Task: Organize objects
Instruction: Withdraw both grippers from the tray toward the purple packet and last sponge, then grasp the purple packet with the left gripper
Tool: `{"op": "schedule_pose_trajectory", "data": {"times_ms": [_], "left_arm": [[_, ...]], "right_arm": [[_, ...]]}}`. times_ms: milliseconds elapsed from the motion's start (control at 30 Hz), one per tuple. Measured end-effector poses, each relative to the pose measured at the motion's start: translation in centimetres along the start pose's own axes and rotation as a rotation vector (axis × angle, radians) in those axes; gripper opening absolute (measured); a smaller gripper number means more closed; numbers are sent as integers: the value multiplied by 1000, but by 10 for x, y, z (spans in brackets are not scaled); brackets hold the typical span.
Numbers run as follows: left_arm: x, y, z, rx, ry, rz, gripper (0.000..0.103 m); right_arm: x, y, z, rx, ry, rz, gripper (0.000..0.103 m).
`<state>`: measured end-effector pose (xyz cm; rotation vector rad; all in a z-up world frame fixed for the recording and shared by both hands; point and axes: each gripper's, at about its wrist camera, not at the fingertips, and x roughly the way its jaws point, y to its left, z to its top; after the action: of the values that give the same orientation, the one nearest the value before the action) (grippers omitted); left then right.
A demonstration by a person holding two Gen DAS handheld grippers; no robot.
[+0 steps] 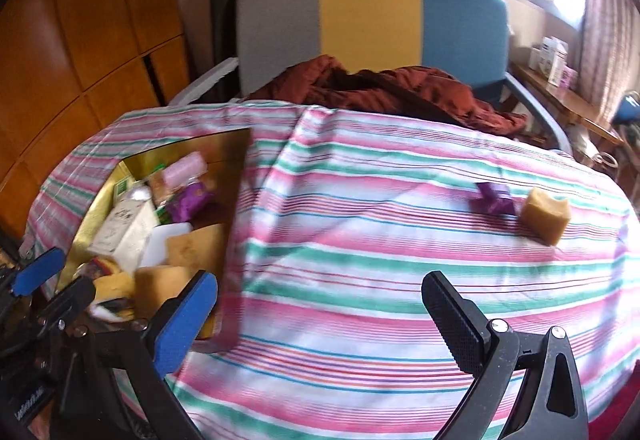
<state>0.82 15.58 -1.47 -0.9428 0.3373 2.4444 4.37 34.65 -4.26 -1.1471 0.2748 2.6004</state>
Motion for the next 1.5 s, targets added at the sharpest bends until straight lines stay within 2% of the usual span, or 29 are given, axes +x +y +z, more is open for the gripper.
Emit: {"op": "schedule_pose_trajectory", "data": {"times_ms": [267,700,1000,1200,1300,1500], "left_arm": [[11,-36,8,86,13,-52,53],[33,-77,16,167,56,-112,53],[53,-106,16,201,111,-176,53],[74,-127,26,217,145,-204,53],[88,-142,36,234,151,-208,53],[126,-193,69,304,170,-279,53]], "right_arm": [[-1,-54,9,71,20,-70,103],[10,-153,30,208,44,-150,103],[27,-249,39,387,45,-255,103],[34,-313,19,598,5,-304,103],[43,-331,4,675,56,-286,103],[41,-333,4,704,48,-220,103]]}}
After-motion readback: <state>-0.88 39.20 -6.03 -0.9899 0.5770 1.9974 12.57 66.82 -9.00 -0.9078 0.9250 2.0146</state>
